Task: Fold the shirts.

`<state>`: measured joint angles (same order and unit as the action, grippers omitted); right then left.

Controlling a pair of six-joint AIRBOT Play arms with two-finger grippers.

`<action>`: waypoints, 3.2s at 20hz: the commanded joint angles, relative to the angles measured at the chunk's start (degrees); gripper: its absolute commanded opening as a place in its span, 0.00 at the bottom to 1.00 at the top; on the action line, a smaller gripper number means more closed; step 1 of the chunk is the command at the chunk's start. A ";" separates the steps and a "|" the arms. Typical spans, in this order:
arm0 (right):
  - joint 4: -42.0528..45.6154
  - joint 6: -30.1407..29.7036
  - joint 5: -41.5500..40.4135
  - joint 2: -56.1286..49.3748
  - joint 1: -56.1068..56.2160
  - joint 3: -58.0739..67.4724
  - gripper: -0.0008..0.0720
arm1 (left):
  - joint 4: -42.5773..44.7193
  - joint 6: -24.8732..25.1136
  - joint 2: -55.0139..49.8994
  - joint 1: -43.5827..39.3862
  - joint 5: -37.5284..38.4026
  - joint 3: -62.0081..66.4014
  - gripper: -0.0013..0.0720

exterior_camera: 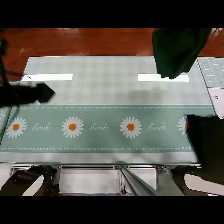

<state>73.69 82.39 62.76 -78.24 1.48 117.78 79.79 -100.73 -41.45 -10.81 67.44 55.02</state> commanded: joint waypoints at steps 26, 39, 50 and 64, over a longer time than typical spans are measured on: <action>-25.14 -3.89 2.40 -7.58 20.61 -41.70 0.57 | 2.12 -3.13 4.31 -0.74 -7.43 -15.82 0.71; -19.80 -6.27 1.14 24.13 -15.30 -80.41 0.57 | -46.62 29.75 -19.06 11.19 -11.06 -29.09 0.71; -20.81 -6.16 5.99 25.73 -15.28 -83.21 0.57 | -46.84 32.50 -38.97 -2.86 -17.11 -14.86 0.71; -32.70 1.33 -14.43 20.04 10.88 -94.88 0.57 | -46.77 32.13 -41.92 -2.67 -14.27 -10.03 0.04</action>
<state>45.08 82.41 56.10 -55.29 6.42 23.20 33.04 -68.55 -83.29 -13.45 52.53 44.82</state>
